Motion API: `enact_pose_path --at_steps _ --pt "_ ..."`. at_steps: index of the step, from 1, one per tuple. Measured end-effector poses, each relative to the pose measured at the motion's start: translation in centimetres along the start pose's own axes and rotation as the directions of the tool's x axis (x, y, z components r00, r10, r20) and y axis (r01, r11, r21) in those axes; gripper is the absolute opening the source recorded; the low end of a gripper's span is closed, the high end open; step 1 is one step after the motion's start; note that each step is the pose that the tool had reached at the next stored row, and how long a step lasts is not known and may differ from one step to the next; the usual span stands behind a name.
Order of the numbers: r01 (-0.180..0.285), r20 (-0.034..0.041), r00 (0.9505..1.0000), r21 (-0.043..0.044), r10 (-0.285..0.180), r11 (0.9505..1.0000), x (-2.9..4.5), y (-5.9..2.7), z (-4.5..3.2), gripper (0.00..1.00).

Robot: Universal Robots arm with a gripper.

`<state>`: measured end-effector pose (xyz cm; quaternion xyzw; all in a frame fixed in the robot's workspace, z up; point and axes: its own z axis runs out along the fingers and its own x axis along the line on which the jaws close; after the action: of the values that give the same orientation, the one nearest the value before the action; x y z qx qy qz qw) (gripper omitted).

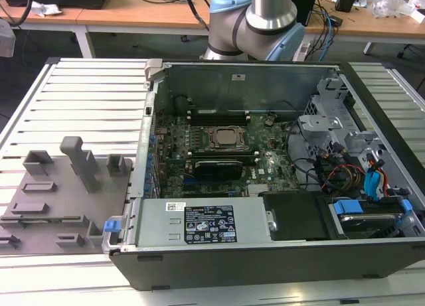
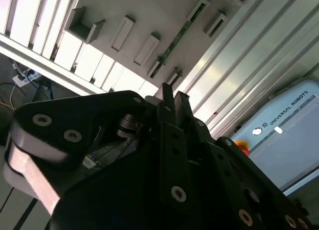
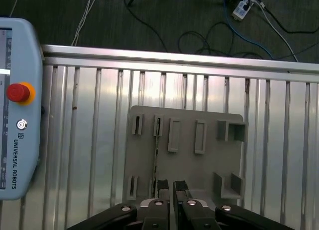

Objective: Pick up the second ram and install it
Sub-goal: 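Pick up the second ram and move it above second insertion slot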

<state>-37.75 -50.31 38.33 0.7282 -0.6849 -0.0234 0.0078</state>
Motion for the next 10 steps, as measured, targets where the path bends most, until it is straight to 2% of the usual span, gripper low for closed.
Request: enact_pose_path --at_steps 2,3,4,9,10 --pt "0.001 0.0000 1.0000 -0.0001 -0.001 1.0000 0.00 0.00 0.00 0.30" --pt "0.001 0.0000 1.0000 -0.0001 -0.001 1.0000 0.00 0.00 0.00 0.30" --pt "0.002 0.0000 1.0000 0.0000 -0.002 1.0000 0.00 0.00 0.00 0.36" --pt "0.003 -0.0001 1.0000 -0.0001 -0.003 1.0000 0.00 0.00 0.02 0.36" --pt "-0.008 0.0003 1.0000 0.0002 0.008 1.0000 0.00 -0.01 0.08 0.36"
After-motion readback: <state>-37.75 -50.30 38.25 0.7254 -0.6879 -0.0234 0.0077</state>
